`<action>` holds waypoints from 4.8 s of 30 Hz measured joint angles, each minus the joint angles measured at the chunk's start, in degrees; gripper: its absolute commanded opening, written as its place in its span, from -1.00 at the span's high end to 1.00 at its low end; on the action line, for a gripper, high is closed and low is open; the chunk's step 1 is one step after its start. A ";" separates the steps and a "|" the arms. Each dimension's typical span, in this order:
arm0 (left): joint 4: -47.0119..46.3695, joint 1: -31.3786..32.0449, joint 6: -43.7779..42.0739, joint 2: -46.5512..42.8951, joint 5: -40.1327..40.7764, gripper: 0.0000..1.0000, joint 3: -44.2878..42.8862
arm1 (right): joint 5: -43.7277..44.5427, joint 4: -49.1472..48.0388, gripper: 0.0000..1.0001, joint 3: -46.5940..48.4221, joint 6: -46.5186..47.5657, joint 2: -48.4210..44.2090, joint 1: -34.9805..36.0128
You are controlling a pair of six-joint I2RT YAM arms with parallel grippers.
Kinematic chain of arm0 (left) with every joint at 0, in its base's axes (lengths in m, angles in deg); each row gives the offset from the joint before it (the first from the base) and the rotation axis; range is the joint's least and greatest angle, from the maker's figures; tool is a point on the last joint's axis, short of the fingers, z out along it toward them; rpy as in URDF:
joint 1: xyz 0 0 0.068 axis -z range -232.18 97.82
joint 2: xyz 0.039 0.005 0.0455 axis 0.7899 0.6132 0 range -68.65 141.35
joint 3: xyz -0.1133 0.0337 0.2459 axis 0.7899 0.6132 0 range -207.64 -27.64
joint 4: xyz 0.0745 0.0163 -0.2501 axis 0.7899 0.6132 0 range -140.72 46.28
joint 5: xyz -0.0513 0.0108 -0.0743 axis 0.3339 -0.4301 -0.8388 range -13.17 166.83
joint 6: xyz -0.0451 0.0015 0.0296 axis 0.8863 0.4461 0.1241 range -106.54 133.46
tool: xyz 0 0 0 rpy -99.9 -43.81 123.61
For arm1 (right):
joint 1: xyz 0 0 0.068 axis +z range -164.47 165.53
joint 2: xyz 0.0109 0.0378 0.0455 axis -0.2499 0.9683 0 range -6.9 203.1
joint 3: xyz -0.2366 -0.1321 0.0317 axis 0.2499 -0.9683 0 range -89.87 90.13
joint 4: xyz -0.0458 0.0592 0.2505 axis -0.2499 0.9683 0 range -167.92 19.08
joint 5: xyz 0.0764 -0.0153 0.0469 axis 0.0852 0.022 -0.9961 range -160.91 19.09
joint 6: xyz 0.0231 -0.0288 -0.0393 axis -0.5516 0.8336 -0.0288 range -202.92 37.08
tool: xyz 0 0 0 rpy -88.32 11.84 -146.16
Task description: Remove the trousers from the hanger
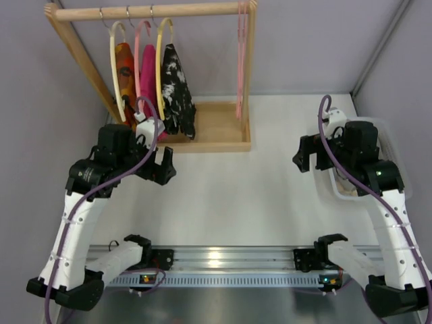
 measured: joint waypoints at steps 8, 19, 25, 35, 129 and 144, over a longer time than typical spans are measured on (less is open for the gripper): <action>1.16 -0.83 2.99 5.14 -7.45 -0.97 -22.64 | -0.76 0.20 -0.99 1.22 0.09 1.79 -0.07; -6.67 -6.84 15.93 15.91 -10.10 -0.82 -35.54 | -2.19 0.42 -0.99 3.32 0.07 5.07 -0.37; -13.25 -6.88 22.34 19.41 -8.39 -0.70 -38.07 | -3.08 0.42 -0.99 3.34 0.04 6.38 -0.37; -18.91 -6.88 25.05 23.41 -0.35 -0.65 -41.94 | -3.93 0.46 -0.99 4.44 -0.02 7.56 -0.37; -74.23 -7.28 78.73 23.39 -23.71 1.00 -12.04 | -14.23 -11.26 -0.99 2.60 -3.45 4.33 -0.37; -81.02 -7.04 82.27 3.04 -26.56 1.00 7.89 | -22.08 -29.49 -0.99 -3.93 -2.54 -3.78 0.79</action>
